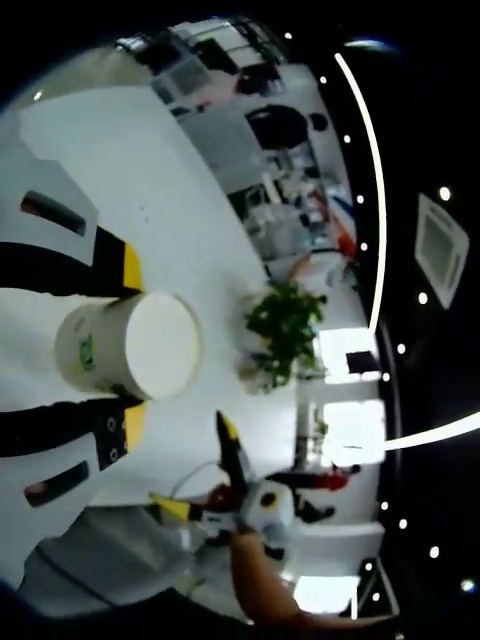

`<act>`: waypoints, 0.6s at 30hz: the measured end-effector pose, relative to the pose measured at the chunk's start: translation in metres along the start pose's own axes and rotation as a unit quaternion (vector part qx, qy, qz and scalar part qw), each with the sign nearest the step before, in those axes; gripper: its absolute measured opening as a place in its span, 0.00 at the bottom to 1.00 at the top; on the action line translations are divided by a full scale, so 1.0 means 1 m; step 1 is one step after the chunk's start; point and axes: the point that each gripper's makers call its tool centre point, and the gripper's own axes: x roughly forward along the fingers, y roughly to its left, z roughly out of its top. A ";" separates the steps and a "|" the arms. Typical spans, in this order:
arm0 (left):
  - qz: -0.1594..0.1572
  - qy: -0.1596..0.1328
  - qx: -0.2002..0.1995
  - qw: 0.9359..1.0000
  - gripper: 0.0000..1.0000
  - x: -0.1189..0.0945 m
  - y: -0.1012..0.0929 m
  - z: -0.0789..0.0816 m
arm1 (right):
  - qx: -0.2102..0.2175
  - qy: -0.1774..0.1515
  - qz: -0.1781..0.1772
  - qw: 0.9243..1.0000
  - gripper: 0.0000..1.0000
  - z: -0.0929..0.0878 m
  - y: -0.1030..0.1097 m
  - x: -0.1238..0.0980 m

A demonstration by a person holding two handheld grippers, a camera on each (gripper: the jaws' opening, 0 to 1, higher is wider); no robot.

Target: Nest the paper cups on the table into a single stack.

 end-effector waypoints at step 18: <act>-0.021 -0.017 0.005 1.000 0.38 -0.006 -0.043 0.015 | -0.006 -0.016 0.003 1.000 1.00 0.017 0.006 -0.004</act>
